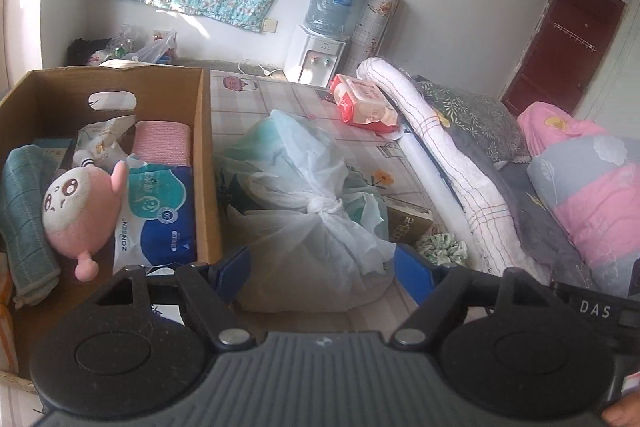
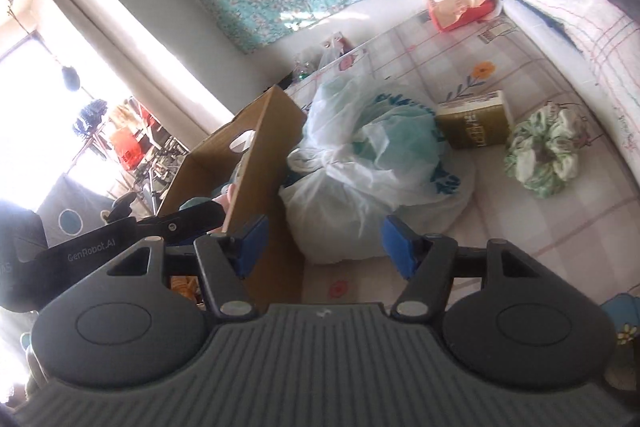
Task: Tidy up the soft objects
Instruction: 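Reach the right tool to the green floral scrunchie on the bed, then close the right tool on the scrunchie and lift it, then carry the scrunchie into the box and open the right tool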
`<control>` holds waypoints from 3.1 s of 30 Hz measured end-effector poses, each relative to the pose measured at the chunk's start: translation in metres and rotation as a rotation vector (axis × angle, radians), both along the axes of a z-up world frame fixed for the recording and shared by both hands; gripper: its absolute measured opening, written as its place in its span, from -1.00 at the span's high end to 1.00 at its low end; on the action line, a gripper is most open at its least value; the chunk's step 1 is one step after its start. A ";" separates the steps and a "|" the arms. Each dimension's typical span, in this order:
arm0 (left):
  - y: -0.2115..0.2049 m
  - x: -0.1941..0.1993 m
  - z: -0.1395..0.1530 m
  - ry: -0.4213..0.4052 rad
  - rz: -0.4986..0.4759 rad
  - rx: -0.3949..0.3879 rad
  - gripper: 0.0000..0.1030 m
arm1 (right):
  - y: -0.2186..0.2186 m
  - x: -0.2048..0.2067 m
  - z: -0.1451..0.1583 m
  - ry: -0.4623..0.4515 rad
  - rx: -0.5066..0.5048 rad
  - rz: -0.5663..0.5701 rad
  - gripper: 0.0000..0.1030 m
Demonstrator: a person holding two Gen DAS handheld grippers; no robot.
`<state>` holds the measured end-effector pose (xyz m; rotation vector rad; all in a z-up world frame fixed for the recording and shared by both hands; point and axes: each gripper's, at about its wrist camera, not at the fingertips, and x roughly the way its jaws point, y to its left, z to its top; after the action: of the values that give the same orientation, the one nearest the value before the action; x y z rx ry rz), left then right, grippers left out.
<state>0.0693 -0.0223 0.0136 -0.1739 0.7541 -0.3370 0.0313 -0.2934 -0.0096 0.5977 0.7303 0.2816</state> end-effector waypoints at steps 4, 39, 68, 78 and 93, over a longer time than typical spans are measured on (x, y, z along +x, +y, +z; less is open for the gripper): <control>-0.053 0.003 -0.018 -0.015 -0.091 0.038 -0.55 | -0.051 0.009 -0.015 0.036 -0.081 -0.109 -0.22; -0.130 0.004 -0.098 0.172 -0.305 0.236 -0.53 | -0.049 0.035 -0.100 0.235 0.036 0.122 0.44; -0.136 0.017 -0.109 0.204 -0.300 0.188 0.48 | -0.046 0.037 -0.108 0.218 0.094 0.080 0.66; -0.127 0.006 -0.085 0.130 -0.309 0.167 0.50 | -0.044 0.027 -0.083 0.165 0.114 0.062 0.67; -0.071 -0.032 -0.026 -0.014 -0.244 0.128 0.49 | 0.004 0.016 -0.021 0.029 0.105 0.169 0.67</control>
<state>0.0376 -0.0930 -0.0123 0.0420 0.7820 -0.5189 0.0470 -0.2896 -0.0311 0.6413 0.7989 0.4709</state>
